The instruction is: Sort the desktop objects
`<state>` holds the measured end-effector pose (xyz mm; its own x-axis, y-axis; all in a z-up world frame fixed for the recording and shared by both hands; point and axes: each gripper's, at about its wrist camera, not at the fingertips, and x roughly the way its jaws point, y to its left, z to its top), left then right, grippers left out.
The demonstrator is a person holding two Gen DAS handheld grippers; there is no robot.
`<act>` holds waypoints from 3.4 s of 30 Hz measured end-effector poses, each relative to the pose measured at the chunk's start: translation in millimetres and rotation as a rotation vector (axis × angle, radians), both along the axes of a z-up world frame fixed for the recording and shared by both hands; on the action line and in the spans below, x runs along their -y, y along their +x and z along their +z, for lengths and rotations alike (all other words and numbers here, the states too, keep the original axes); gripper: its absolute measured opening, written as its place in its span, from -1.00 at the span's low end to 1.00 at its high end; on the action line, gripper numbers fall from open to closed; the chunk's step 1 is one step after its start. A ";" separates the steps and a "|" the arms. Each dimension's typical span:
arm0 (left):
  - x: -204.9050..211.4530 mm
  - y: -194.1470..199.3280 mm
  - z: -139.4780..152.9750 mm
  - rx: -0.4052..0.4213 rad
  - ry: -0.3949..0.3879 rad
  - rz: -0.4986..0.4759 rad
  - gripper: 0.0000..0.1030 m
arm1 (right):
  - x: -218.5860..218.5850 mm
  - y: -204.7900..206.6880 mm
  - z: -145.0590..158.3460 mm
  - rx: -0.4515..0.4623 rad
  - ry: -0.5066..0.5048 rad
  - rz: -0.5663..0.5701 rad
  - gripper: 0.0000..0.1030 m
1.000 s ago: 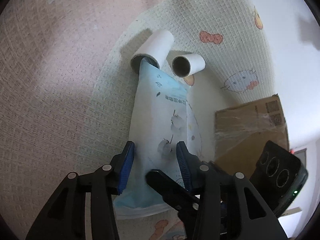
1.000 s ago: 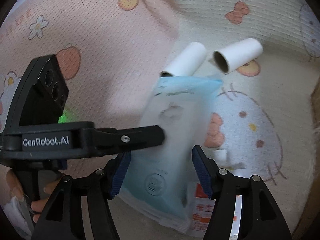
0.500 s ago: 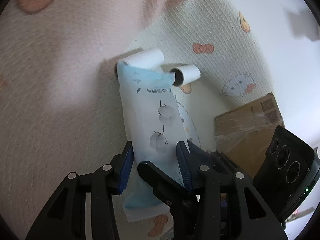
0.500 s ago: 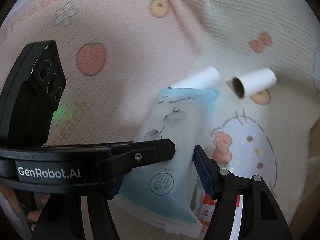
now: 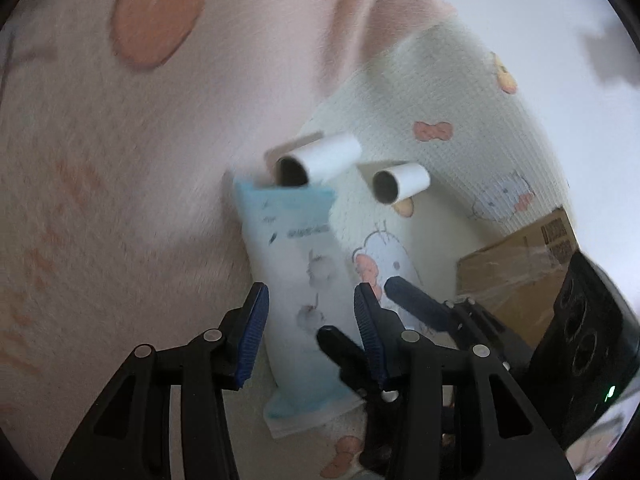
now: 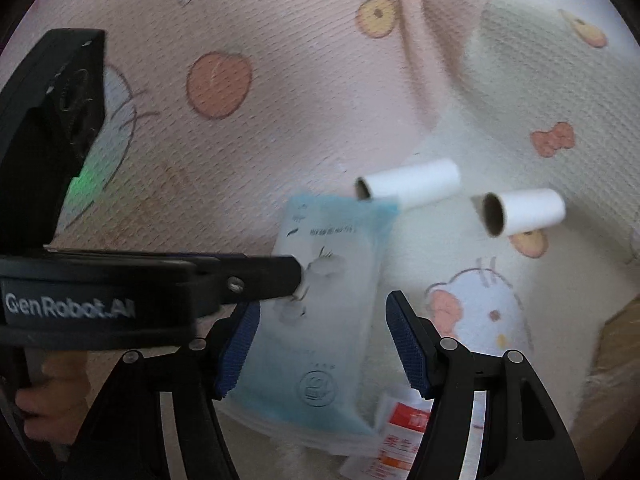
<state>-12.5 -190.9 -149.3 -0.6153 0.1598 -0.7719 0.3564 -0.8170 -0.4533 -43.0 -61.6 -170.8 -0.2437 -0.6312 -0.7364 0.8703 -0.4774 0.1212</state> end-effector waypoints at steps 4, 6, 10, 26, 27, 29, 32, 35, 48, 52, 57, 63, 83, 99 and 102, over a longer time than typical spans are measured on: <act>-4.4 -2.8 8.7 -0.026 -0.075 -0.045 -0.04 | -2.6 -7.8 8.0 0.009 -0.010 -0.042 0.23; -6.3 -4.5 12.9 -0.024 -0.129 -0.055 -0.04 | -7.2 -7.6 11.7 0.003 -0.013 -0.064 0.23; -4.7 -11.2 16.4 -0.034 -0.174 -0.105 -0.04 | -19.9 -2.4 13.0 0.020 -0.018 -0.094 0.23; 21.4 -106.5 17.3 0.013 -0.155 -0.184 -0.04 | -30.0 -32.6 -2.9 0.072 -0.065 -0.278 0.23; 23.3 -114.1 15.1 0.025 -0.145 -0.189 -0.04 | -26.1 -41.8 -4.1 0.074 -0.060 -0.291 0.23; 26.6 -130.2 10.1 0.057 -0.136 -0.192 -0.04 | -20.5 -53.8 -5.8 0.085 -0.055 -0.300 0.23; 31.6 -150.9 3.8 0.109 -0.131 -0.171 -0.04 | -9.8 -74.9 -11.8 0.130 -0.054 -0.313 0.23; 35.2 -164.6 -4.5 0.149 -0.070 -0.193 -0.04 | 0.6 -92.2 -18.1 0.177 -0.054 -0.316 0.23; 33.3 -185.2 -20.1 0.272 -0.155 -0.254 -0.04 | 23.5 -117.4 -25.1 0.220 -0.083 -0.292 0.23; 37.3 -190.1 -28.3 0.294 -0.145 -0.260 -0.04 | 32.7 -122.2 -23.4 0.214 -0.084 -0.275 0.23; 49.0 -191.2 -33.5 0.279 0.006 -0.217 -0.12 | 37.0 -127.4 -30.1 0.220 -0.081 -0.264 0.23; 42.0 -198.8 -40.0 0.272 0.087 -0.227 -0.15 | 23.8 -136.5 -36.6 0.267 -0.118 -0.297 0.23; 3.0 -189.9 -52.8 0.209 0.199 -0.229 -0.15 | 1.0 -146.2 -50.2 0.284 -0.110 -0.337 -0.21; -29.5 -126.1 27.6 -0.052 -0.057 -0.234 -0.14 | -21.2 -96.8 5.2 0.110 -0.160 -0.266 -0.23; -36.0 -116.6 40.7 -0.084 -0.077 -0.234 -0.14 | -23.7 -90.6 20.8 0.093 -0.179 -0.264 -0.23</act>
